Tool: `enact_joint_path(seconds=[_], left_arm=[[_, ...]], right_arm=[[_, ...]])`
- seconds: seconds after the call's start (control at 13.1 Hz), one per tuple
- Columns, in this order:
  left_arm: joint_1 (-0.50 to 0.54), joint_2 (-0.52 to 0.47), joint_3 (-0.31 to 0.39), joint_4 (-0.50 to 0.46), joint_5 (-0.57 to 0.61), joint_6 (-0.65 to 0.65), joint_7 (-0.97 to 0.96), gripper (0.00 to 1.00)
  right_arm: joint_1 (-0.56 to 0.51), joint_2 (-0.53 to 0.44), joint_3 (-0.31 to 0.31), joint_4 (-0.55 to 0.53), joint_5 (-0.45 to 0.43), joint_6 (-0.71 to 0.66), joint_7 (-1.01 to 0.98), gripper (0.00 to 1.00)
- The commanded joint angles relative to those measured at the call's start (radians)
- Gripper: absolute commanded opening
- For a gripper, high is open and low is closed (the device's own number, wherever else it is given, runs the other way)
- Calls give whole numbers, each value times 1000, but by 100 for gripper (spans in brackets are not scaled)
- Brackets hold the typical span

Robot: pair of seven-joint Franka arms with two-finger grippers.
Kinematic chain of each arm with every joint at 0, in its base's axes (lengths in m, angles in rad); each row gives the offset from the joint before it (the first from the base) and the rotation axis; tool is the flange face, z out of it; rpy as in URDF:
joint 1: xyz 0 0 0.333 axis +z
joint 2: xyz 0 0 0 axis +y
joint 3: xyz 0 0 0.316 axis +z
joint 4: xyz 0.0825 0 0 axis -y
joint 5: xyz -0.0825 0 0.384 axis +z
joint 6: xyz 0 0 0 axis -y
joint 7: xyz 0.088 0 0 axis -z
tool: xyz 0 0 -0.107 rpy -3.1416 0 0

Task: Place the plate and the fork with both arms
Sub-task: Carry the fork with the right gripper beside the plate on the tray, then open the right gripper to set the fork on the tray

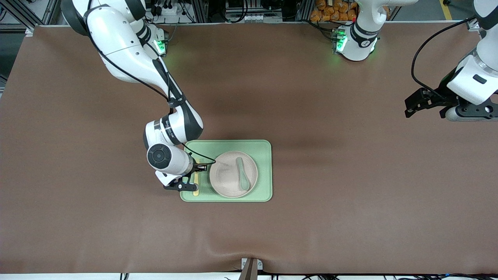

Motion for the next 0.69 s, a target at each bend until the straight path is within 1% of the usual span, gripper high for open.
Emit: enact_joint_path(seconds=[0.0, 0.08, 0.15, 0.23, 0.3, 0.61], left_arm=[[0, 9, 1, 21, 4, -17, 12, 100], [-2, 9, 1, 21, 4, -17, 12, 100], [-2, 9, -1, 21, 4, -17, 12, 100], [-2, 9, -1, 23, 4, -17, 12, 100], [-2, 9, 1, 21, 4, -17, 12, 100], [-2, 9, -1, 21, 4, -17, 12, 100]], right_arm=[[-3, -10, 11, -65, 16, 73, -21, 0], [-3, -12, 10, -67, 16, 72, -21, 0], [-4, -12, 10, -67, 16, 69, -21, 13], [-4, -16, 10, -65, 15, 69, -21, 60], [-9, -24, 10, -64, 15, 67, -20, 100], [-27, -100, -2, -61, 6, 18, -21, 100]])
